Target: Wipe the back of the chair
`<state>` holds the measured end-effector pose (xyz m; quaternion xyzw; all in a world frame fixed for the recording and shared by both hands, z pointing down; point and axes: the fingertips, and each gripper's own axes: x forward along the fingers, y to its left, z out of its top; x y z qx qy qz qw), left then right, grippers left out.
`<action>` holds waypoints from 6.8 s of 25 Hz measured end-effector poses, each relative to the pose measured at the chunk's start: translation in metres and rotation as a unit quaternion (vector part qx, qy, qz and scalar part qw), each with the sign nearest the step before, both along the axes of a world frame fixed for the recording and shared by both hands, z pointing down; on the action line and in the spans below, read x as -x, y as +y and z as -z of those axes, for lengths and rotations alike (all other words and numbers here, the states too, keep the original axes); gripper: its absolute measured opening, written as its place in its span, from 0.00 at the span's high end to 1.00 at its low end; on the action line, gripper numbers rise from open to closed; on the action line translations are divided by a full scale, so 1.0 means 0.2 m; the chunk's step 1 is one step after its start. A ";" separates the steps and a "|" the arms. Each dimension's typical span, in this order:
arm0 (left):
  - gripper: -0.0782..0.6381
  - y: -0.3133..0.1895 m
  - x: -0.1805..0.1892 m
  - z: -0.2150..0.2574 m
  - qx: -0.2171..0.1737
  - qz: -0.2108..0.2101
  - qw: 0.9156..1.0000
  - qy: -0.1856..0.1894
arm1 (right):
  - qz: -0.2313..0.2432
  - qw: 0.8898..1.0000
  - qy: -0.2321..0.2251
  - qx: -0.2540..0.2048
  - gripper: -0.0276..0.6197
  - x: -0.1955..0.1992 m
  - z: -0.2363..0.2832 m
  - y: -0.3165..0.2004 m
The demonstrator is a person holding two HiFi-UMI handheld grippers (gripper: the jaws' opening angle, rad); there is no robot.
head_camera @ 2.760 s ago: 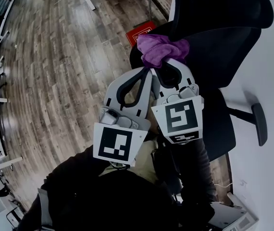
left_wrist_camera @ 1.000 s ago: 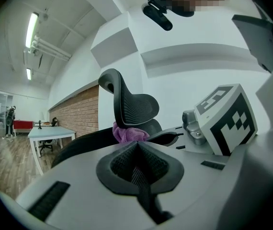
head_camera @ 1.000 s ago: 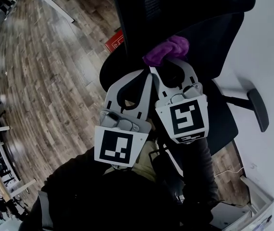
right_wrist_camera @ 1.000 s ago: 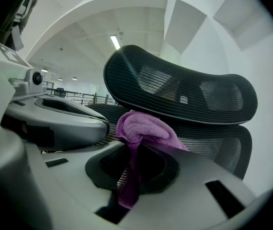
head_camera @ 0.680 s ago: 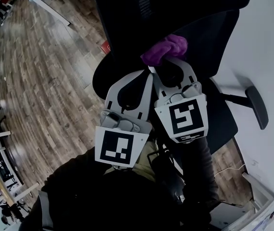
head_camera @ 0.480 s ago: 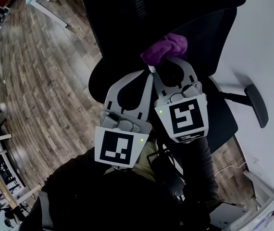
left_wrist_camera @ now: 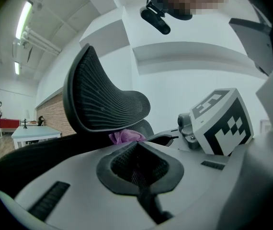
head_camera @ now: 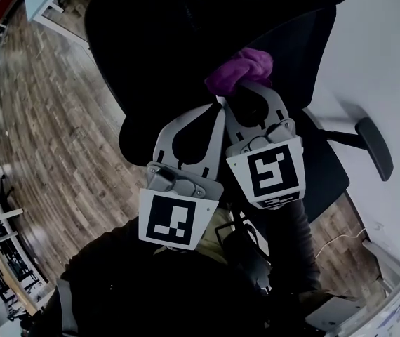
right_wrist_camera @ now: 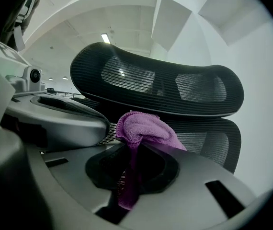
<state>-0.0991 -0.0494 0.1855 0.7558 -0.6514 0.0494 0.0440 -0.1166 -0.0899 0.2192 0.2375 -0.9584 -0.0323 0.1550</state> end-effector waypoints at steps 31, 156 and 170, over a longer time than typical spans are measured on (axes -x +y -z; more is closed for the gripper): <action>0.88 -0.24 -0.19 0.01 0.016 -0.067 0.998 -0.004 | -0.047 0.999 0.007 -0.018 0.89 -0.18 0.03 -0.31; 0.88 -0.48 -0.45 0.00 0.046 -0.174 0.984 0.009 | -0.261 0.965 -0.015 -0.006 0.89 -0.81 0.07 -1.22; 0.88 -0.45 -0.44 -0.04 0.052 -0.172 0.984 0.011 | -0.266 0.964 -0.012 0.001 0.89 -0.79 0.00 -1.19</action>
